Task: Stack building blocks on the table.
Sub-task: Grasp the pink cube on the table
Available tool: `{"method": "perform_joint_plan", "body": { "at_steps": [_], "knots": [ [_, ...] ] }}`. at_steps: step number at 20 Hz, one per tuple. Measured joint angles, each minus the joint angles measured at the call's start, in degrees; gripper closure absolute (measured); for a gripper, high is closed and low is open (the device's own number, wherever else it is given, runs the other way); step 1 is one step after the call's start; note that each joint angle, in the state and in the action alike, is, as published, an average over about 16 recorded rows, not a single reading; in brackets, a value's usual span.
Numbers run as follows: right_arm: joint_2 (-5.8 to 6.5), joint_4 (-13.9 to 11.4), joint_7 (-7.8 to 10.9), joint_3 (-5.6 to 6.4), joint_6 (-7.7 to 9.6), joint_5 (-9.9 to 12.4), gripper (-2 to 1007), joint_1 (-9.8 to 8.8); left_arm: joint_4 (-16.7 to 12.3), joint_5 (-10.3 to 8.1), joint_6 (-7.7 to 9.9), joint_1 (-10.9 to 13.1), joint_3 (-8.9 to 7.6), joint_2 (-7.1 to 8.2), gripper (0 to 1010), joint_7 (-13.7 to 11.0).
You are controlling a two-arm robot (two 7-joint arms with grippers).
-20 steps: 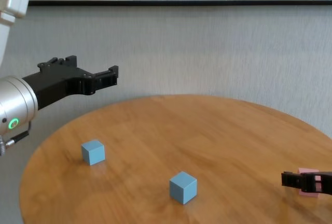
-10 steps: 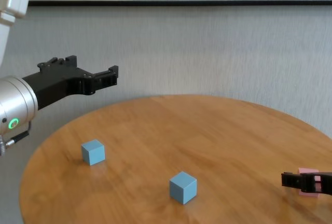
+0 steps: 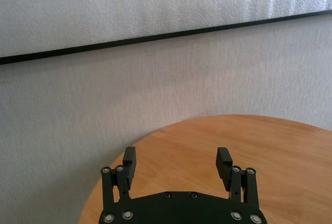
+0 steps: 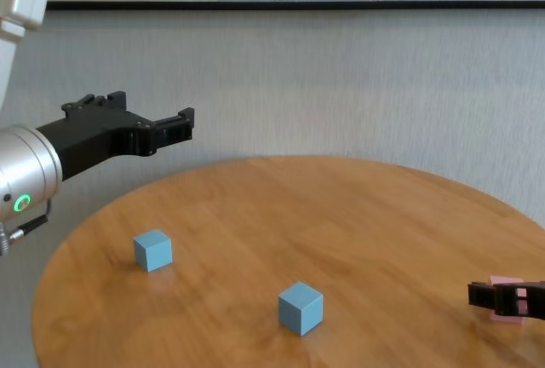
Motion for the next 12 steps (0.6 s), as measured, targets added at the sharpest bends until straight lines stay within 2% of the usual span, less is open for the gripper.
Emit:
{"method": "perform_joint_plan", "body": {
  "at_steps": [12],
  "knots": [
    [0.09,-0.1,0.00,-0.06,-0.08,0.1,534,-0.05,0.0,0.00,0.00,0.0,0.00,0.00,9,0.0]
  ]
}}
